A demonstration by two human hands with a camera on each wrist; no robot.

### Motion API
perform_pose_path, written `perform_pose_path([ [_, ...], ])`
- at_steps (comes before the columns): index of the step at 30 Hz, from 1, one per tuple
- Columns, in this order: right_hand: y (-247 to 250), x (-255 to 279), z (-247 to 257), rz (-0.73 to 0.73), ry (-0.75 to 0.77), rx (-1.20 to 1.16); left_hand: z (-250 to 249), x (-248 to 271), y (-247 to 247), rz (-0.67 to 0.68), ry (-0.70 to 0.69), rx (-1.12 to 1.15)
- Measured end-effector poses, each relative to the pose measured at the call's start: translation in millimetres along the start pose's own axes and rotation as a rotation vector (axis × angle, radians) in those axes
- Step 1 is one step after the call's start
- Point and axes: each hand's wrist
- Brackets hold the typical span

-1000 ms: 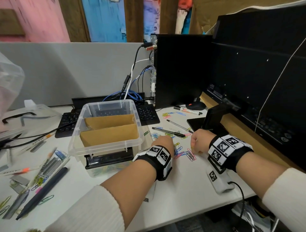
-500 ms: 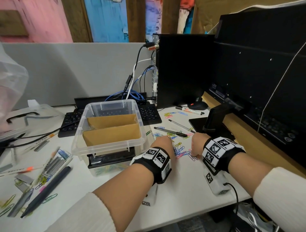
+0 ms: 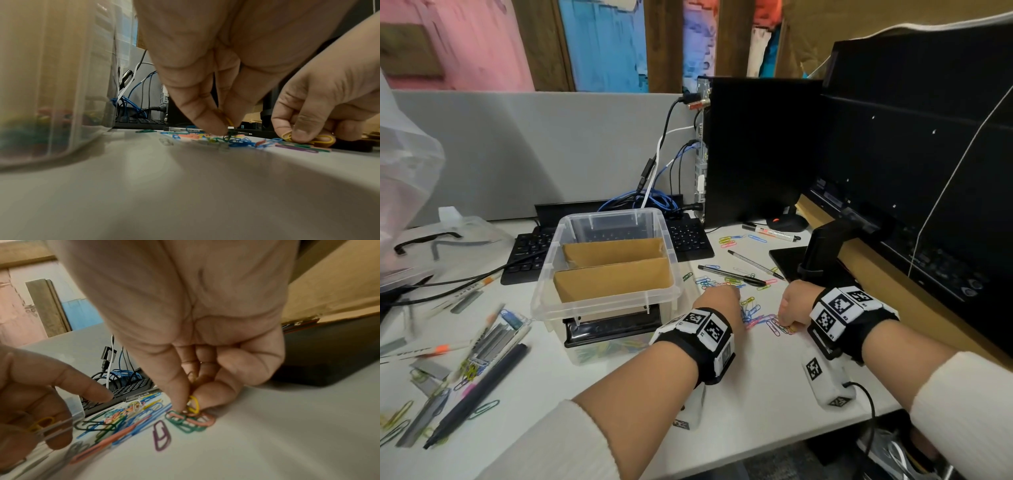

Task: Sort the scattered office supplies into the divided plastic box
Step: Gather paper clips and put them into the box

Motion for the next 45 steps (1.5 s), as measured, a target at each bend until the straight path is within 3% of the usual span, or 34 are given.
perform_pose_path([
  [5,0.8,1.2,-2.3,-0.068,0.026,0.076,1.0,5.7,-2.1,0.012,-0.018,-0.027],
  [18,-2.8,10.1,8.6,-0.015,-0.044,0.079,0.7,20.3,0.7,-0.056,-0.023,0.020],
  [22,-0.6,14.7,-2.0,-0.015,0.006,-0.041,-4.1,28.5,4.4,-0.089,-0.040,0.035],
  [29,14.2,14.7,-22.5,-0.034,0.076,-0.415,-31.5,48.9,27.0,-0.256,-0.209,0.067],
  [34,39.7,39.3,-20.9,-0.102,0.182,-0.631,-25.3,72.4,61.1,-0.414,-0.296,0.183],
  [39,65.8,79.4,15.1,-0.223,0.497,-1.071,23.2,107.4,93.7,-0.556,-0.240,0.215],
  [42,79.6,95.0,47.5,-0.237,0.641,-1.094,55.8,123.0,108.8,-0.616,-0.164,0.171],
  [45,87.8,99.2,77.9,-0.234,0.714,-1.042,77.6,135.1,112.3,-0.546,-0.073,0.104],
])
Point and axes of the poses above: each hand's wrist, its own x-axis away from the middle knuckle, its own y-axis out of the back of the hand, z = x × y, and after that the axes turned 14 degrees about -y, right-handed
